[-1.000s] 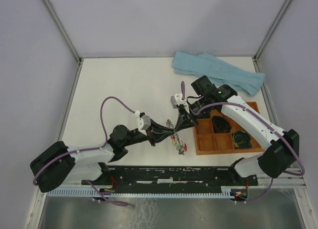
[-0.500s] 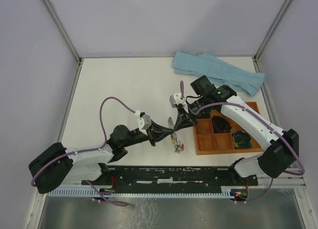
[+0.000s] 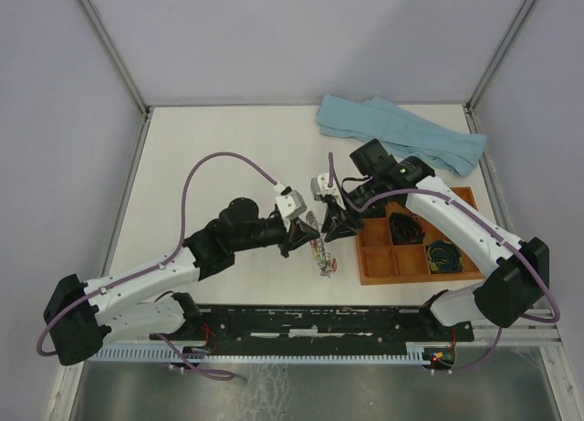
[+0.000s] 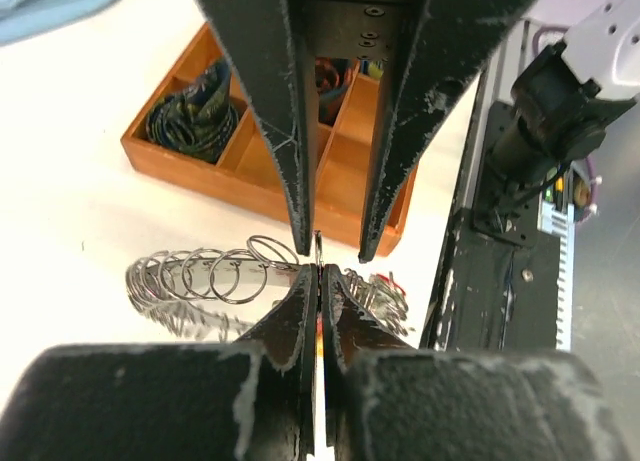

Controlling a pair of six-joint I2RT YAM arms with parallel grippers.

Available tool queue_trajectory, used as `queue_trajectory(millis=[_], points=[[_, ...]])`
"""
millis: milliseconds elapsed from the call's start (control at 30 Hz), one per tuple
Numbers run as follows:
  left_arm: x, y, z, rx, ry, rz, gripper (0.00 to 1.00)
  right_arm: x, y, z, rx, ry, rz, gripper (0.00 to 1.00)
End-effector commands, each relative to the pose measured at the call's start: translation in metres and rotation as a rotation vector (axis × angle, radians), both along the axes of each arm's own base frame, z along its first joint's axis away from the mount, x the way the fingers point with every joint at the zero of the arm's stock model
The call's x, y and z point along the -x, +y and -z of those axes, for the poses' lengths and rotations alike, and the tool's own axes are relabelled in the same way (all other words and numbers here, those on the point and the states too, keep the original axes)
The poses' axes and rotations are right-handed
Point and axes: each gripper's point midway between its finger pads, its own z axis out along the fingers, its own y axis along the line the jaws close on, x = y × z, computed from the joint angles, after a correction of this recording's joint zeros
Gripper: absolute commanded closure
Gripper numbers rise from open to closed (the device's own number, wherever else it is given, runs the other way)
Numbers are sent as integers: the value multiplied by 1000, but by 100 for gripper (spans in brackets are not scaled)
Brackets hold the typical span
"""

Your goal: Remove the keys from the keyring

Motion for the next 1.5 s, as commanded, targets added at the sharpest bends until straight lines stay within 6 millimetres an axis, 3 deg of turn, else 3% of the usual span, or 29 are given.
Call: queue_trajectory(millis=[0,200,533,733,1333,1467], points=[[3,6,-3,-193,-2,14,97,-4,-3,-19,-16,-62,18,63],[3,9,-14,-332,19,2,97,-3,-3,-25,-49,-40,19,62],[4,2,-38,-315,-32,51,97,5,13,-34,-159,71,1,69],[4,3,-42,-304,-54,51,97,12,15,-36,-205,112,-34,69],[13,3,-54,-184,-109,77,97,6,19,-26,-229,145,-17,68],[13,0,-52,-180,-103,82,97,8,20,-27,-241,156,-26,73]])
